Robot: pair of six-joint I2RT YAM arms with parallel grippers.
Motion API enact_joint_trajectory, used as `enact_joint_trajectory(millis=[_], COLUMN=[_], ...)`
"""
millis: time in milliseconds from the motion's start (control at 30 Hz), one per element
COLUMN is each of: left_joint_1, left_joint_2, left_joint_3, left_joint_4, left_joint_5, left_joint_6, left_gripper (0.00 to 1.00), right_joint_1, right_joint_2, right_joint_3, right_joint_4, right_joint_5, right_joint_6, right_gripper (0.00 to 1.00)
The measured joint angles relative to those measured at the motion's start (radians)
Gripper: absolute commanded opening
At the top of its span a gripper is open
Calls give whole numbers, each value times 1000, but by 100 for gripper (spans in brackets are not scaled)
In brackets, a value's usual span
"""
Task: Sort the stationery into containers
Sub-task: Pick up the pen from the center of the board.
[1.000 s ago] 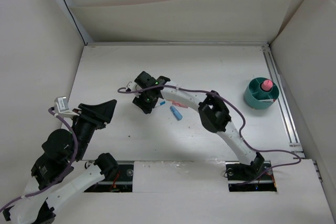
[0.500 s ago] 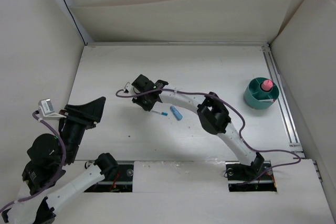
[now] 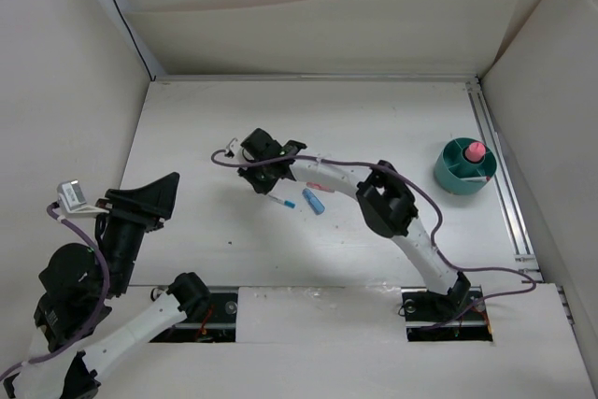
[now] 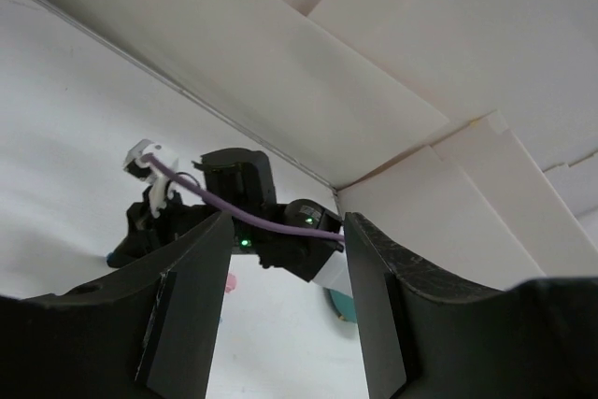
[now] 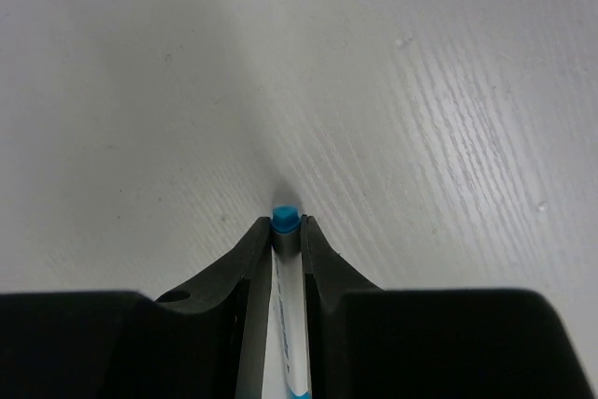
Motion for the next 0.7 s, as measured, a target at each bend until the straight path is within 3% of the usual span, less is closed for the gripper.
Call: enact_joint_trajectory(millis=[167,433,567,700], left_joint_1=[0,0,0,0], left_joint_2=[0,19,102,215], left_joint_3=[-6,-105,-199,-294], left_joint_4=[-1,64,145,237], left_joint_5=[3,98,209,312], left_joint_6=[4,1,-9,-14], left_gripper=[48,49,49,49], right_joint_1=[-65,-246,-338,-410], right_joint_2=[-166,-688,-1033,-1328], right_joint_3=[-151,-468,-715,-909], right_joint_4=[79,358,491,573], right_joint_5=[-88,-128,-10,212], right_joint_6=[63,214,288,378], right_gripper=[0,0,0,0])
